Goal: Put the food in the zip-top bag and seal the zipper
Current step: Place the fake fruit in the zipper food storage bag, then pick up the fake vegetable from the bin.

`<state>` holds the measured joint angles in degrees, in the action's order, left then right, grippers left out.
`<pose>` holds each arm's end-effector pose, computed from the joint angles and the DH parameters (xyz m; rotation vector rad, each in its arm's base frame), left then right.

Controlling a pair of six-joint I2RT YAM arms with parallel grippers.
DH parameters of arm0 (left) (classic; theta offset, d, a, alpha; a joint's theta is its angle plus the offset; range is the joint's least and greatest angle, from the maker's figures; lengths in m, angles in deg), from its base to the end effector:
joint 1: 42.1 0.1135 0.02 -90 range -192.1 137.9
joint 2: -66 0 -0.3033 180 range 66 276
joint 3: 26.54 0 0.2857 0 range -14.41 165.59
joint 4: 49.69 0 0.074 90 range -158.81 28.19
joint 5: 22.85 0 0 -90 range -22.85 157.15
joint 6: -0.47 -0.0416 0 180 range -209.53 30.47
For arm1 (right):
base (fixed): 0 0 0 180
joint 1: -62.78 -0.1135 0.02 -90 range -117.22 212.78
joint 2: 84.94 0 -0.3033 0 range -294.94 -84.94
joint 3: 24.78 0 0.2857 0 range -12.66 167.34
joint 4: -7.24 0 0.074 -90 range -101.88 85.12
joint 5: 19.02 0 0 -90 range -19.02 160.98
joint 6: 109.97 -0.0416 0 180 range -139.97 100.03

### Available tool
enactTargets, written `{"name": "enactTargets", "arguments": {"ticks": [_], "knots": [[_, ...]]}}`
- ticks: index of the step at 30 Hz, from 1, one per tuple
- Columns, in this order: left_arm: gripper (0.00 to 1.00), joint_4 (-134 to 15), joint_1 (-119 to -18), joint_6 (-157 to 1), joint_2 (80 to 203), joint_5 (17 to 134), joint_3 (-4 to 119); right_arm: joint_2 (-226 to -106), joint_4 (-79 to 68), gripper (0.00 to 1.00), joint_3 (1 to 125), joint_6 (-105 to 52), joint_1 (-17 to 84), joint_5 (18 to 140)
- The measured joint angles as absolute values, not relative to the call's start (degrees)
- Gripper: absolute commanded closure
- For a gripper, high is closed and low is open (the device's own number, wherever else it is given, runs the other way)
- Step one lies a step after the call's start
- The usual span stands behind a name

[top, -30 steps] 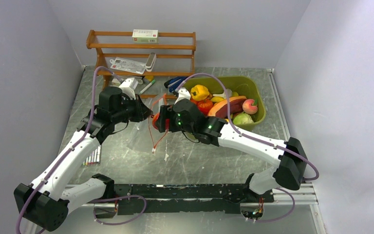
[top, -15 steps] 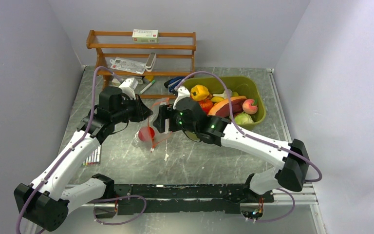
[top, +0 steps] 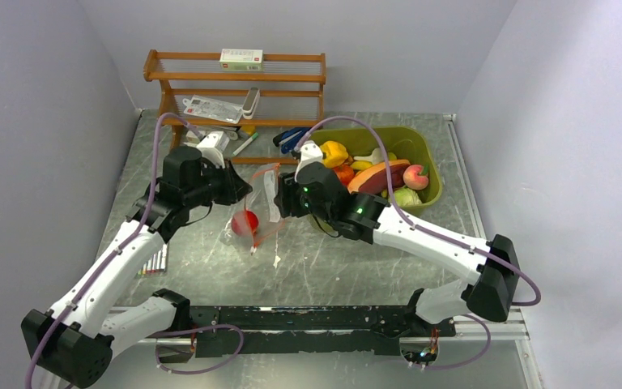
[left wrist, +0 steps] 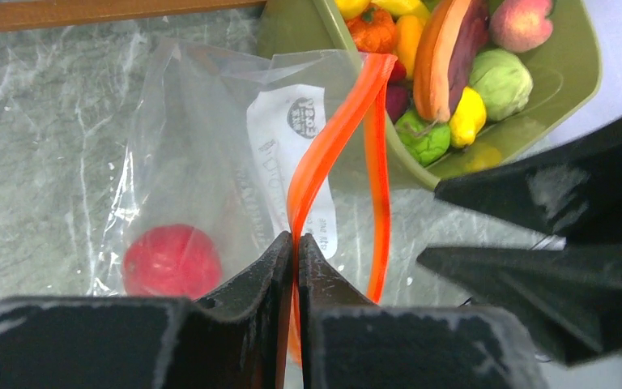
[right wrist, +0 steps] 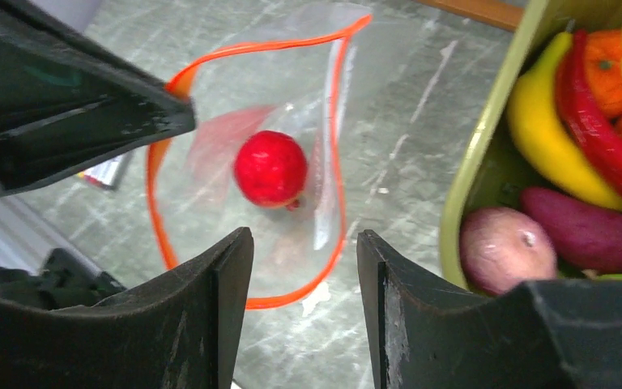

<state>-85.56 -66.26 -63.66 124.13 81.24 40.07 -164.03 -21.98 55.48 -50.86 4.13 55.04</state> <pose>0.2185 -0.1091 0.3606 0.1278 2.1246 -0.7835 0.1912 0.2920 0.3635 -0.3330 2.0846 0.6802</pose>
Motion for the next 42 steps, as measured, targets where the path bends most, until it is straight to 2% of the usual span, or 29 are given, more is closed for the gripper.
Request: {"name": "enactTargets", "arguments": {"ticks": [6,15,18,24,26,42], "knots": [[0.93,-85.6,-66.3,-70.1,120.9,81.1,36.8,-164.1,-27.0,0.45,59.0,-42.8,8.9,51.1],[0.93,-84.1,-66.3,-76.1,118.0,79.9,31.6,-167.0,-26.1,0.21,62.7,-35.3,23.2,49.2],[0.93,-84.3,-66.3,-76.9,118.5,80.2,31.2,-170.5,-24.5,0.15,62.7,-32.6,24.9,48.3],[0.93,-84.5,-66.3,-78.2,118.4,80.2,31.2,-178.4,-22.1,0.09,62.8,-26.3,25.3,46.4],[0.93,-84.5,-66.3,-78.4,117.5,80.2,31.2,-180.4,-21.5,0.02,62.8,-23.9,25.3,45.6],[0.93,-84.6,-66.3,-79.3,115.1,80.1,31.2,-190.9,-16.3,0.00,65.7,-13.1,25.3,40.9]]}}
